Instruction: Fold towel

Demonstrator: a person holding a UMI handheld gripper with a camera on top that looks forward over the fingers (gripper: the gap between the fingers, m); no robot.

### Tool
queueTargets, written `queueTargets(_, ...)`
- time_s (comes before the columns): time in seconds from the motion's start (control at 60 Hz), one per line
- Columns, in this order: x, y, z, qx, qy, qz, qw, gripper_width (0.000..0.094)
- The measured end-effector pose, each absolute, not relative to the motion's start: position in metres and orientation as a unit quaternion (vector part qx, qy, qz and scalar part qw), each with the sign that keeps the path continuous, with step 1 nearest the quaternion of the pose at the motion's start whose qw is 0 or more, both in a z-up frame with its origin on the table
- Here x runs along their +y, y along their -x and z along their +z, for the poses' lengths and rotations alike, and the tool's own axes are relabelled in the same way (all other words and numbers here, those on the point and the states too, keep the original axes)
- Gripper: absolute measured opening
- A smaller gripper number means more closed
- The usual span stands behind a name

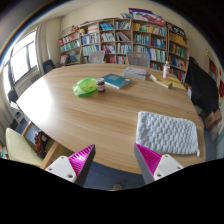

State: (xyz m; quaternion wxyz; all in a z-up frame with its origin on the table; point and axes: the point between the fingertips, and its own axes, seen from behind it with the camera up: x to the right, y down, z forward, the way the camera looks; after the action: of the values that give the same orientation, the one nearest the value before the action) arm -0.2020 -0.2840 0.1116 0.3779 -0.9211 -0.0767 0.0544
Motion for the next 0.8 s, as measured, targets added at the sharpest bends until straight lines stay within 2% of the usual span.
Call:
queueTargets(0.217,-0.170,0.136,0.052,-0.081,0.919,-0.009,0.386,0.0817)
queueTargets(0.383,-0.137,0.103,-0.001,-0.078,0.932,-0.021,0.354,0.0781)
queueTargets(0.433,-0.142,0.098,-0.019,-0.086,0.939,-0.025,0.333,0.0726)
queueTargets(0.467,-0.135,0.100,-0.016,-0.080,0.932,-0.009,0.353,0.0662)
queueTargets(0.517,-0.135,0.094,-0.018,-0.066,0.934,-0.002,0.351,0.0549)
queueTargets(0.617,-0.130,0.079,-0.020,-0.051,0.937,-0.018,0.346,0.0205)
queueTargets(0.8,-0.128,0.075,-0.018,-0.032,0.938,0.020,0.346,0.0051)
